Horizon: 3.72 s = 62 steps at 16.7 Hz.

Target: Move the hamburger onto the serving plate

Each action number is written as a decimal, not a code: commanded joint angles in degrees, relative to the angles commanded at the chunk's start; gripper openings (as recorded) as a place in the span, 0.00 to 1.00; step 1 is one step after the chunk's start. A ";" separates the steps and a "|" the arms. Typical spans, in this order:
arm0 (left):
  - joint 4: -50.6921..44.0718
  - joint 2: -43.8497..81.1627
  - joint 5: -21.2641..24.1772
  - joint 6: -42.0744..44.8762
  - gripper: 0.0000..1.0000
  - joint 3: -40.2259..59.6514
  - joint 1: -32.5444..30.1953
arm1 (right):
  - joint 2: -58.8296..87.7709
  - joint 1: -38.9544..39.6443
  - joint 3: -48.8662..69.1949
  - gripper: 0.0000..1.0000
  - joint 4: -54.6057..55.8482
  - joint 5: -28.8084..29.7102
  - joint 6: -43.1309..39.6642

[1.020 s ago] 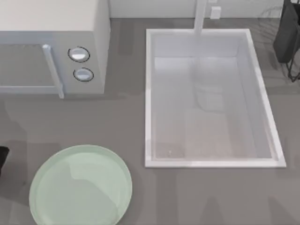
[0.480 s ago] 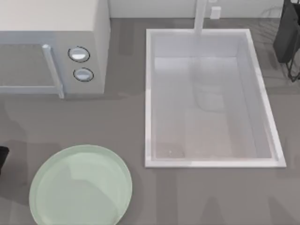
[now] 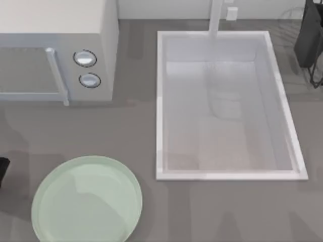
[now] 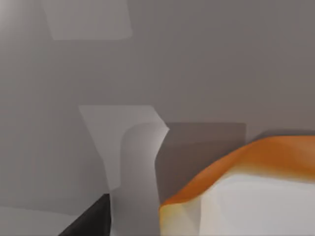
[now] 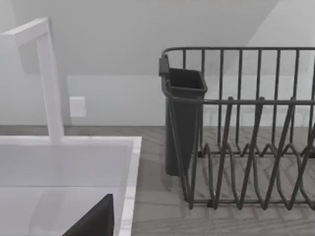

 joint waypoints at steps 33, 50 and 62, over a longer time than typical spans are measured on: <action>-28.40 -11.29 1.26 19.76 0.00 16.52 -7.11 | 0.00 0.00 0.00 1.00 0.00 0.00 0.00; -28.07 -11.73 1.32 107.35 0.00 13.11 -40.26 | 0.00 0.00 0.00 1.00 0.00 0.00 0.00; -27.12 -12.93 1.34 123.48 0.00 11.76 -46.42 | 0.00 0.00 0.00 1.00 0.00 0.00 0.00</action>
